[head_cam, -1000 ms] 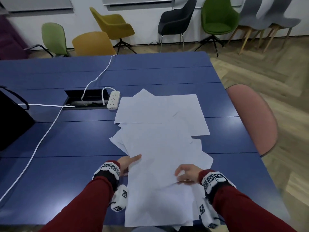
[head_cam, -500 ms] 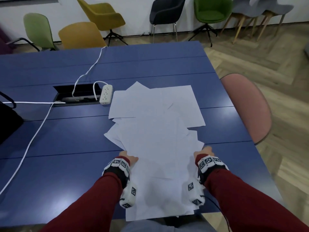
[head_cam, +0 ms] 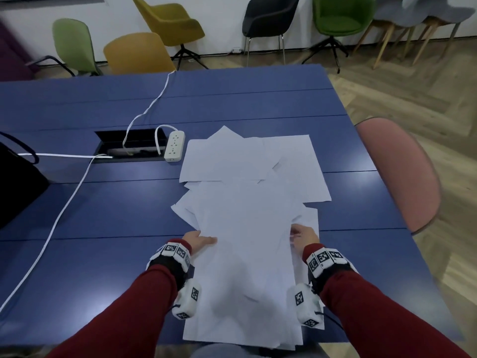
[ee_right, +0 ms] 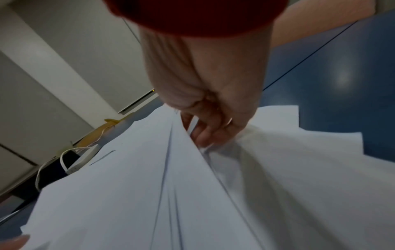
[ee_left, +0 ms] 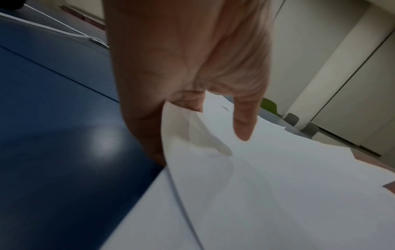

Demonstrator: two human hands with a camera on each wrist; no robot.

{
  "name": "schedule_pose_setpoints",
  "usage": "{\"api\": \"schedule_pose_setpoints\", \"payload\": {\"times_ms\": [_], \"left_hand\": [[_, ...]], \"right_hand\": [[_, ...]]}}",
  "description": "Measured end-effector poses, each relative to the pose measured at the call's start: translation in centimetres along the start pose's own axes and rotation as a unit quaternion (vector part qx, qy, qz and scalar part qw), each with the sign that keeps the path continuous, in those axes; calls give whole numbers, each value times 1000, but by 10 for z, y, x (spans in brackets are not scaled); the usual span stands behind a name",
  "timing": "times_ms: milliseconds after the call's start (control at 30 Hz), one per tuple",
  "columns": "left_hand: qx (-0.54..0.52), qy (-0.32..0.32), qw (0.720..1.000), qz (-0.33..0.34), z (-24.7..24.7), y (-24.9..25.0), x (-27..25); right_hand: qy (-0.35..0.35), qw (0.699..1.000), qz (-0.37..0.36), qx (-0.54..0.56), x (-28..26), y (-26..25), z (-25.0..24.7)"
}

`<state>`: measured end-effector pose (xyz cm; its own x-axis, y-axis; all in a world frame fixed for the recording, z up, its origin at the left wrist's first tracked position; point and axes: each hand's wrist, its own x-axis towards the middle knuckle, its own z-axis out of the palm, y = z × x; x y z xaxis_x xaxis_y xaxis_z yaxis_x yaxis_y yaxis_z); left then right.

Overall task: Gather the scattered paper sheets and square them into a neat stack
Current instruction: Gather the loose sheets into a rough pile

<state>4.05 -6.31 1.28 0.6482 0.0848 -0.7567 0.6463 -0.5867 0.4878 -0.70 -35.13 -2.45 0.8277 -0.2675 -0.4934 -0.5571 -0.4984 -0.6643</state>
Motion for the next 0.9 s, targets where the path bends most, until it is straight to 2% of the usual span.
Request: {"api": "schedule_pose_setpoints", "payload": {"times_ms": [100, 200, 367, 467, 567, 733, 900], "left_hand": [[16, 25, 999, 18, 4, -10, 2], [23, 47, 998, 42, 8, -16, 8], [-38, 111, 992, 37, -1, -22, 10], [-43, 119, 992, 29, -10, -25, 10], [-64, 124, 990, 12, -15, -30, 12], [-79, 152, 985, -33, -27, -40, 18], [-79, 160, 981, -76, -38, -43, 26]], "right_hand": [[65, 992, -7, -110, 1, -1, -12], [65, 981, 20, -183, -8, 3, -20], [102, 963, 57, -243, -11, -7, -21], [120, 971, 39, -202, -2, -19, -22], [84, 983, -6, -163, 16, -41, -15], [8, 971, 45, -235, 41, -59, -4], [86, 953, 62, -283, 36, -53, 4]]}}
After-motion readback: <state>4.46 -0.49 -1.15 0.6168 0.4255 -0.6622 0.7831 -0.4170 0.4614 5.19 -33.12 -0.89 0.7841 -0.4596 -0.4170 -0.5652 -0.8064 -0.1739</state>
